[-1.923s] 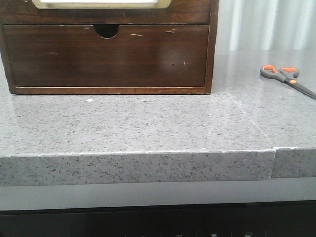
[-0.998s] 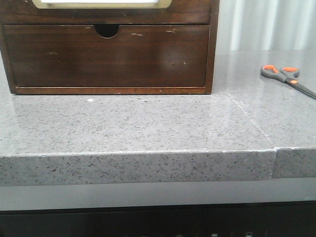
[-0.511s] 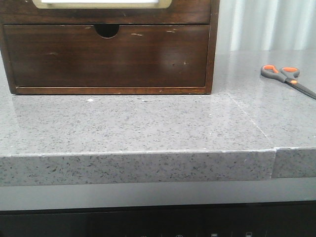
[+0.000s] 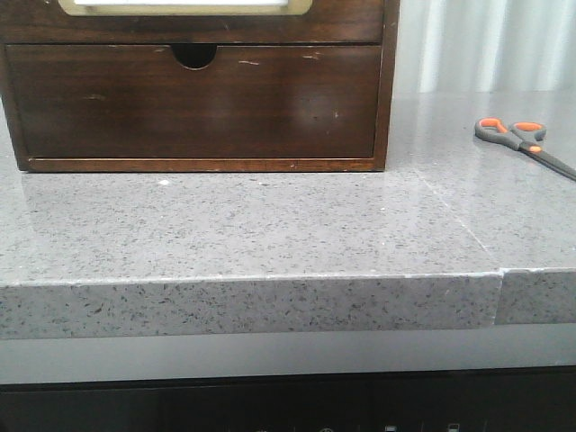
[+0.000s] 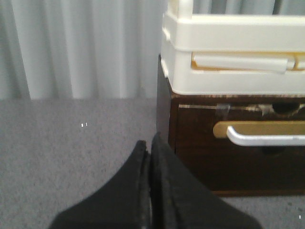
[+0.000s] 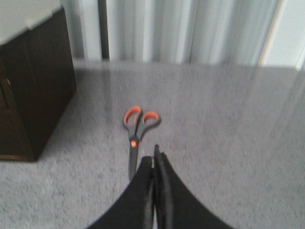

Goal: Put scissors in drawer with both arms

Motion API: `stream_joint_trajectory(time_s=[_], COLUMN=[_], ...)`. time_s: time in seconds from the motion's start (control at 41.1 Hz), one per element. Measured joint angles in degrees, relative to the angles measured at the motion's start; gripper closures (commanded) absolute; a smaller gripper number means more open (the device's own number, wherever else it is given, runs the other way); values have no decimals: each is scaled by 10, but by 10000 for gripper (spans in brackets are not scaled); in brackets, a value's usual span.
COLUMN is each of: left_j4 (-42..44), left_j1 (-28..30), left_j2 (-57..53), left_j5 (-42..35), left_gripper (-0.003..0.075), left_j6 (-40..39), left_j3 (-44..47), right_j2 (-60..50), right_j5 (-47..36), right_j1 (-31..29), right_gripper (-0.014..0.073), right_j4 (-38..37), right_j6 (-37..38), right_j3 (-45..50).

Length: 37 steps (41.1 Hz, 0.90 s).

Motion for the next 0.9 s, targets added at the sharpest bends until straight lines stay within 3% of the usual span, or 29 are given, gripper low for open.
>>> stream_joint_trajectory(time_s=[0.17, 0.584, 0.681, 0.827, 0.9], left_j4=[0, 1, 5, 23, 26], left_j1=[0, 0, 0, 0, 0], left_j2=[44, 101, 109, 111, 111], left_j5=[39, 41, 41, 41, 41], left_gripper=[741, 730, 634, 371, 255], left_j6=[0, 0, 0, 0, 0], left_j3=[2, 3, 3, 3, 5], right_j2=[48, 149, 169, 191, 196], right_j5=[16, 70, 75, 76, 76], right_j1=[0, 0, 0, 0, 0], right_gripper=[711, 678, 545, 214, 141], right_j4=[-1, -2, -2, -2, -2], right_j6=[0, 0, -1, -3, -3], right_j3=[0, 0, 0, 0, 0])
